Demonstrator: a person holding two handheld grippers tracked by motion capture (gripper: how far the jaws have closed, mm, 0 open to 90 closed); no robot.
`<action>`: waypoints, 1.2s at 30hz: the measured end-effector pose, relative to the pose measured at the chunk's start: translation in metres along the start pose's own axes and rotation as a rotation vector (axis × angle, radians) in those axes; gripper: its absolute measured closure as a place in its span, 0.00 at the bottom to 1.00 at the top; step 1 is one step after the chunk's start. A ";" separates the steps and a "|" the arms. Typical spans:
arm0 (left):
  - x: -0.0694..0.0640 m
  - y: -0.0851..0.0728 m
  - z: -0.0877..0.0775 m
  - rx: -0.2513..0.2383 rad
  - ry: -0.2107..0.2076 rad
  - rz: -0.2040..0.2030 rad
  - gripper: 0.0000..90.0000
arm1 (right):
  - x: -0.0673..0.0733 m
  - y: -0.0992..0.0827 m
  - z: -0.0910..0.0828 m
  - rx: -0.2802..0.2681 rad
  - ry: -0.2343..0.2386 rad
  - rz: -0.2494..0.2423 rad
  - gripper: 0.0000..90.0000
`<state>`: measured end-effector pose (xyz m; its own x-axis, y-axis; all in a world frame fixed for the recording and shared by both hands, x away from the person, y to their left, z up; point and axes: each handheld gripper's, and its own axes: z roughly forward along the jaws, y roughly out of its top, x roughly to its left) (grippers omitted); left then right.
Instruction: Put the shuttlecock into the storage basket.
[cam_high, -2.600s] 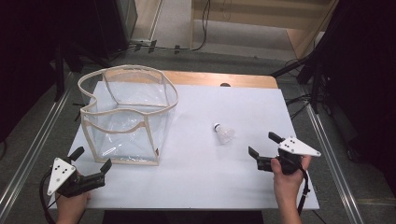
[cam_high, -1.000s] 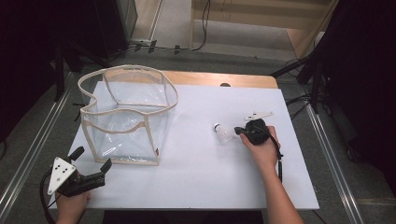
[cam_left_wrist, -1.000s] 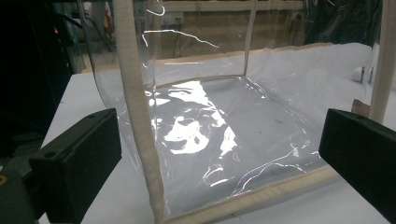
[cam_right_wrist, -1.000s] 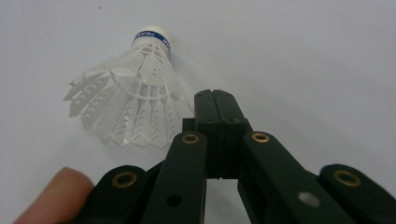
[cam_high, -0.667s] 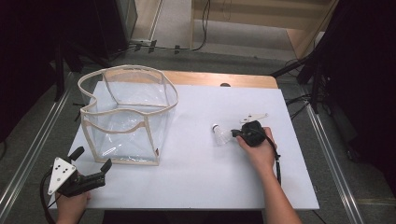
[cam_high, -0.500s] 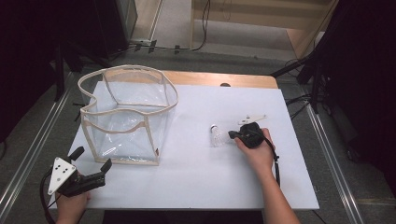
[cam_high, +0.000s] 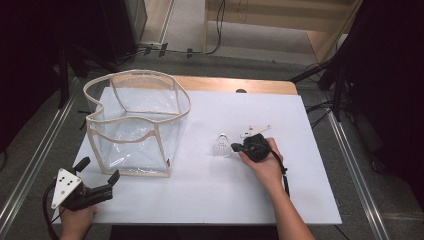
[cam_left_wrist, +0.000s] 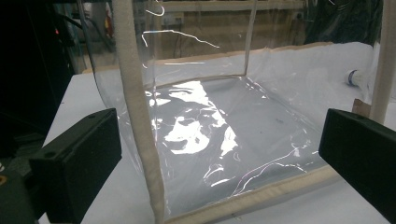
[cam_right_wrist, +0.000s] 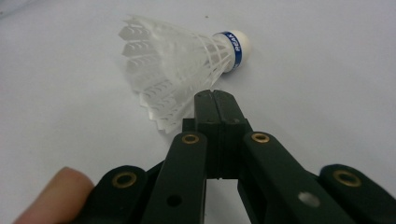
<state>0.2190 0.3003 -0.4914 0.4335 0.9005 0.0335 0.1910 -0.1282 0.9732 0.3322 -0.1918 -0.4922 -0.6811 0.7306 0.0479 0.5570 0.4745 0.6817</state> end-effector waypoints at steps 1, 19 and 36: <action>0.000 0.000 0.000 0.000 0.000 0.000 0.00 | 0.003 0.003 0.002 -0.004 0.010 -0.007 0.97; 0.000 0.000 0.000 0.000 0.001 0.002 0.00 | 0.018 0.037 0.032 -0.012 0.060 -0.039 0.97; 0.000 0.000 0.000 -0.001 -0.001 -0.001 0.00 | 0.007 0.072 0.058 -0.009 0.045 -0.063 0.96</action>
<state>0.2192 0.3005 -0.4912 0.4345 0.9001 0.0323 0.1904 -0.1269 0.9735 0.3949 -0.1237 -0.4858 -0.7351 0.6769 0.0376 0.5086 0.5140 0.6907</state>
